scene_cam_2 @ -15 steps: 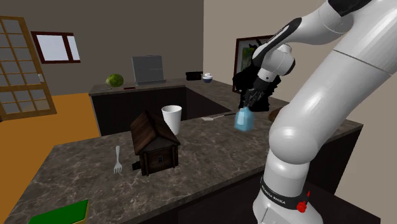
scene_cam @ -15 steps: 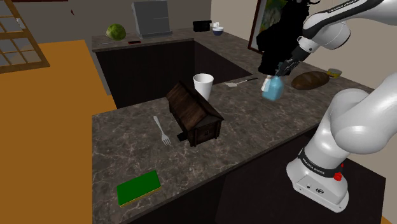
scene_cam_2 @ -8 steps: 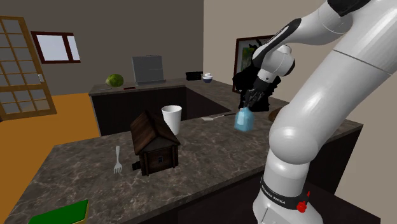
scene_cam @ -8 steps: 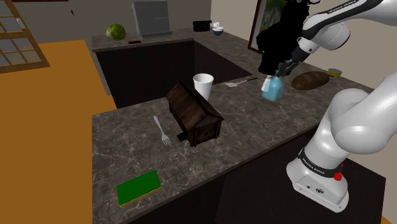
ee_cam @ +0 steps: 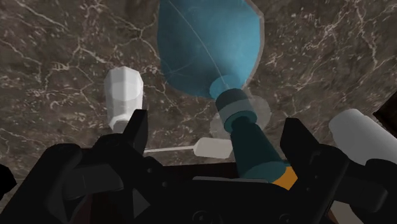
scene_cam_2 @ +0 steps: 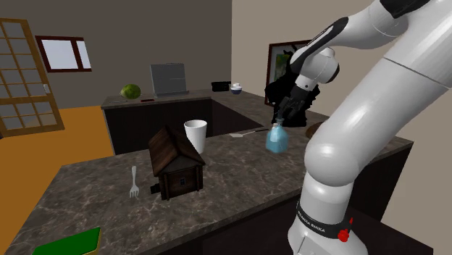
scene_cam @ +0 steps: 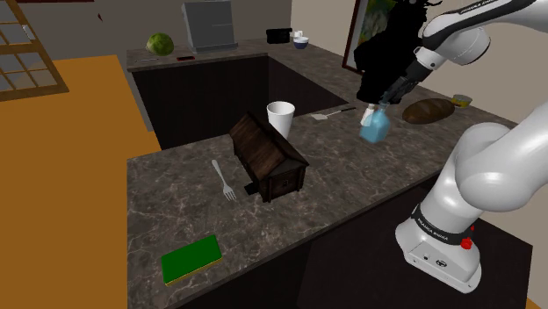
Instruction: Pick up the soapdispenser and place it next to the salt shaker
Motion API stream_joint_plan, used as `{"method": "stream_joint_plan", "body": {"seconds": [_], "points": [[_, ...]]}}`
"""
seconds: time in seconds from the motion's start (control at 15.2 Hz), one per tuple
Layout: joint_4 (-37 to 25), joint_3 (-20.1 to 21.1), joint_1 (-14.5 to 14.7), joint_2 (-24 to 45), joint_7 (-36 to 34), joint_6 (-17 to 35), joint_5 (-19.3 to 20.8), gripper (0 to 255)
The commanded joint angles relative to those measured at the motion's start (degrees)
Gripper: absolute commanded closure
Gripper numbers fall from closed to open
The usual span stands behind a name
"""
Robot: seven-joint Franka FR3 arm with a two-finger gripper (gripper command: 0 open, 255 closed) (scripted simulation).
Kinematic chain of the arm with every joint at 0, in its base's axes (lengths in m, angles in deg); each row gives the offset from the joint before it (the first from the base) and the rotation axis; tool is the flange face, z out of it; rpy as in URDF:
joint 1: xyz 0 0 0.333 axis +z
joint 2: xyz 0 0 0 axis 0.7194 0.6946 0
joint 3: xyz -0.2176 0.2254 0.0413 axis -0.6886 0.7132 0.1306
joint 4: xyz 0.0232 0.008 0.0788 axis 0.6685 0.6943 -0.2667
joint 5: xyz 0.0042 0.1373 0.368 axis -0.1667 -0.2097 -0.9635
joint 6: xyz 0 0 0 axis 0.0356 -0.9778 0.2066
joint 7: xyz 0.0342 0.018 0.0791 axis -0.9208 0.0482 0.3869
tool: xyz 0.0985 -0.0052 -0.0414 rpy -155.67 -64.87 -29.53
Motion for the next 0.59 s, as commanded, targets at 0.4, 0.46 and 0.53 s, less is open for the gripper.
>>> {"method": "stream_joint_plan", "body": {"seconds": [0.4,0.46,0.53], "points": [[-2.53,3.29,-3.40,-2.58,-1.47,-5.25,1.79,0],[-2.53,3.29,-3.40,-2.58,-1.47,-5.25,1.79,0],[-2.53,3.29,-3.40,-2.58,-1.47,-5.25,1.79,0]]}}
